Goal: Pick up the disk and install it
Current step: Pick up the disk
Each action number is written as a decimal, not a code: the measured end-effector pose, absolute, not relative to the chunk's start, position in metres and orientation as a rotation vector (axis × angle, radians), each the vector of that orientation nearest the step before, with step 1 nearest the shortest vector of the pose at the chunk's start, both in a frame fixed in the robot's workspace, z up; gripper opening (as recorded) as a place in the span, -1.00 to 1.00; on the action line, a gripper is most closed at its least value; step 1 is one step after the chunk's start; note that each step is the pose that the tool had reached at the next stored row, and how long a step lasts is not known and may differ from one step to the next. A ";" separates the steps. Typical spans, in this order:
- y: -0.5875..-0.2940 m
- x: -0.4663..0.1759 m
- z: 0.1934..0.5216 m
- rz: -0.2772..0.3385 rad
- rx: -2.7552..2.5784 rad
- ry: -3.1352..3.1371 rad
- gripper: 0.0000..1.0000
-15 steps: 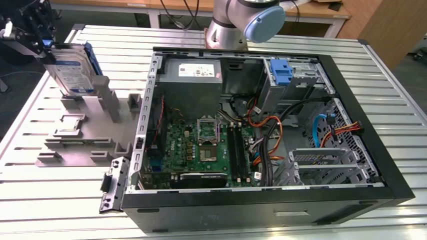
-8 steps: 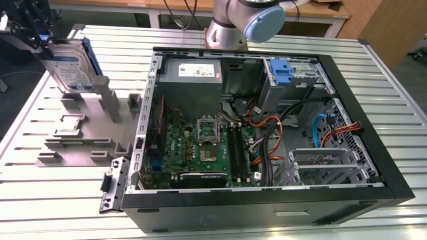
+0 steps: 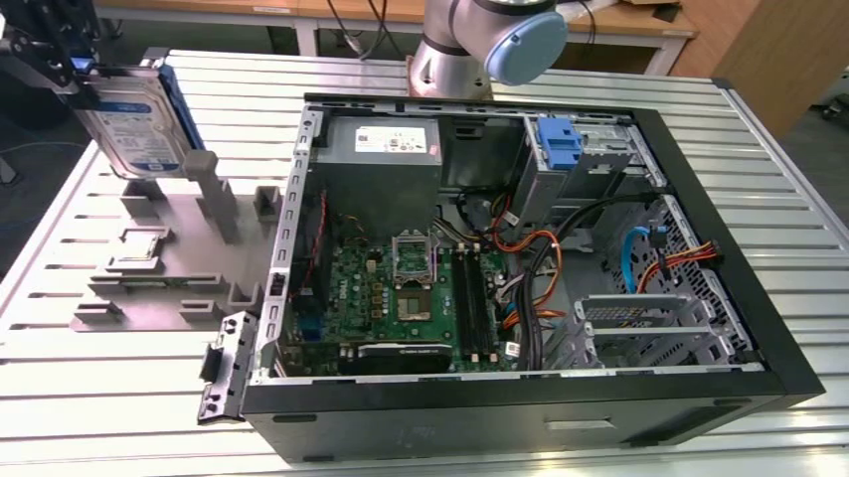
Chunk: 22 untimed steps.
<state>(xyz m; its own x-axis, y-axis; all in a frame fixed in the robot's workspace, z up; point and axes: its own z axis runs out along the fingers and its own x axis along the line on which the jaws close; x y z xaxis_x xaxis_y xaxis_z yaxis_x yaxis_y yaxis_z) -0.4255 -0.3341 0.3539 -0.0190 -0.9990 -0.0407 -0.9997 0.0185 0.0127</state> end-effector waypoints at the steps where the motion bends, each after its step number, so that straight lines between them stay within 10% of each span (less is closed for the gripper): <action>1: -0.334 -0.425 0.355 0.059 -2.186 2.227 -0.26; 22: -0.334 -0.425 0.381 0.059 -2.186 2.227 -0.26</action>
